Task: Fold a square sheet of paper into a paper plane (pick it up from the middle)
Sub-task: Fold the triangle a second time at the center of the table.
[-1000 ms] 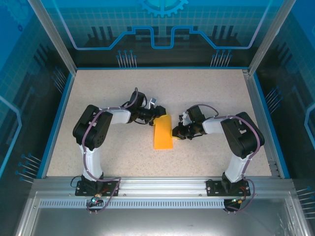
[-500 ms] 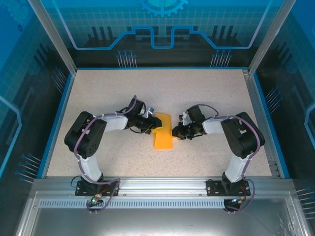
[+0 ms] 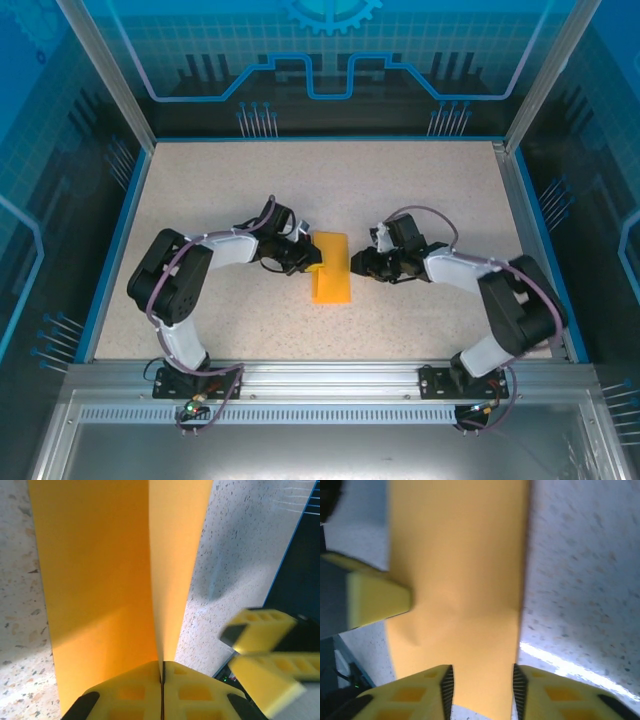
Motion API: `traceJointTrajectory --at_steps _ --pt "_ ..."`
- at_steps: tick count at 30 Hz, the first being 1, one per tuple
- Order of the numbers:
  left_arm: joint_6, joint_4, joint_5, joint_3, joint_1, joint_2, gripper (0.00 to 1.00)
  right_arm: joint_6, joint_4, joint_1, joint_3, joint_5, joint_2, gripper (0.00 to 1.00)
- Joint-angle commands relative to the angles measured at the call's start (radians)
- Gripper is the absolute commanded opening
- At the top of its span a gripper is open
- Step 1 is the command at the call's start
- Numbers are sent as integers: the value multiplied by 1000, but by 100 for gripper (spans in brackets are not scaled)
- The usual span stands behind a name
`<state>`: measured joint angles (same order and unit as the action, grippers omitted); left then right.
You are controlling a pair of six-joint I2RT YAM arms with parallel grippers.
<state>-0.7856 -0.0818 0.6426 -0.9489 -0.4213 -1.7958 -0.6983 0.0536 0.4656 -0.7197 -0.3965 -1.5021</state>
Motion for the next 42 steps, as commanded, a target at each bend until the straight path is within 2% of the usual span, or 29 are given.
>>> traceJointTrajectory --at_steps 1,9,15,20,29,35,42 --pt "9 -82 -14 -48 0 22 7 125 124 95 -8 180 99 46" --pt "10 -140 -14 -78 0 34 8 291 140 454 -37 577 121 52" --pt "15 -159 -20 -93 0 38 9 339 202 619 -148 735 60 58" --pt "13 -163 -13 -102 -1 29 9 338 256 656 -229 799 -26 62" --pt "8 -156 -14 -100 -3 27 10 341 356 683 -310 910 -149 62" --pt "9 -159 -12 -99 -3 27 10 327 352 698 -296 938 -118 54" --pt "9 -161 -12 -98 -7 27 11 320 364 696 -274 935 -87 32"
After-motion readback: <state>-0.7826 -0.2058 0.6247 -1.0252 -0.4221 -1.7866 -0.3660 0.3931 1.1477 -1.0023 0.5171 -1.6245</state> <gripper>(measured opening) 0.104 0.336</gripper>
